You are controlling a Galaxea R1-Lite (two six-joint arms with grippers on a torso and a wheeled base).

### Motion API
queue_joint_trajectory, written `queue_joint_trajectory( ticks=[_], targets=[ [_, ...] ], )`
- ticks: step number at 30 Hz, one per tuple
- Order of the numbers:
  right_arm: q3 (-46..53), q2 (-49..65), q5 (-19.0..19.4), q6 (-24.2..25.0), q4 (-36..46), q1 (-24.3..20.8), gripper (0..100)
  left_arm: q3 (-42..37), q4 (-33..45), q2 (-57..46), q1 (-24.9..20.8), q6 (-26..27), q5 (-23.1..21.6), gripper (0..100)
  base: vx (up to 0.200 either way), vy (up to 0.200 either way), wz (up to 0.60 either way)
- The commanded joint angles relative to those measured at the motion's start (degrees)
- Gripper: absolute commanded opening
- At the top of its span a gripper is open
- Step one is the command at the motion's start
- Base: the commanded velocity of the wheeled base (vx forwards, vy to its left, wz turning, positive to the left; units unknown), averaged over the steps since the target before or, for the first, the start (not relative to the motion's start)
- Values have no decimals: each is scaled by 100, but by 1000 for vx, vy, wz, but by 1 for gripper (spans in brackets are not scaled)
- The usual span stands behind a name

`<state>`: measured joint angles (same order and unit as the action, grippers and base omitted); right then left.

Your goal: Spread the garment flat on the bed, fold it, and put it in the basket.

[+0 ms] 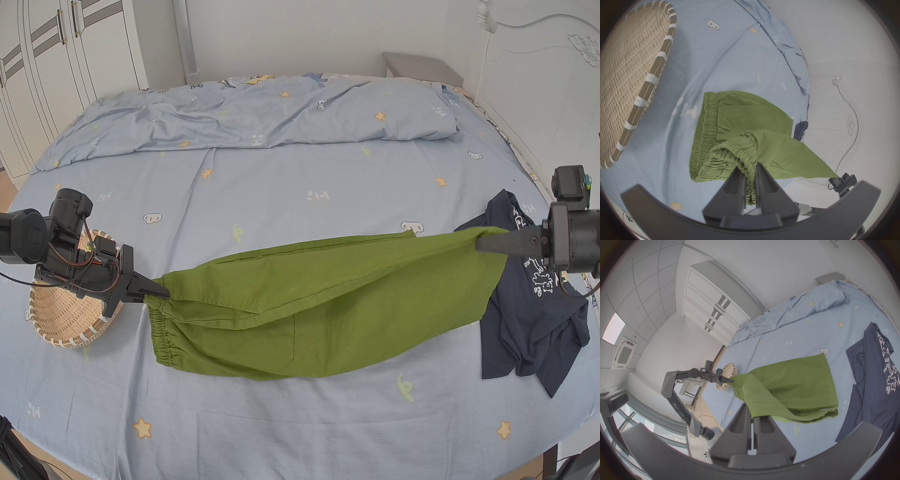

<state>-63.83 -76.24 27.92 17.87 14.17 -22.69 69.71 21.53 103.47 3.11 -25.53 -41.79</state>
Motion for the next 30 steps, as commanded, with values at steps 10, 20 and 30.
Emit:
queue_joint_trajectory(
  ticks=[10, 20, 30],
  targets=[
    [-68, -321, 3, -3, -28, 124, 0, -10, 0, -91, 67, 4, -49, 0, 0, 0, 0],
    [-15, 619, -6, 94, 596, -359, 0, -238, 0, -82, 49, 382, -57, 0, 0, 0, 0],
    [231, 962, -243, 190, 746, -623, 0, -361, 9, -134, 23, 672, -145, 0, 0, 0, 0]
  ],
)
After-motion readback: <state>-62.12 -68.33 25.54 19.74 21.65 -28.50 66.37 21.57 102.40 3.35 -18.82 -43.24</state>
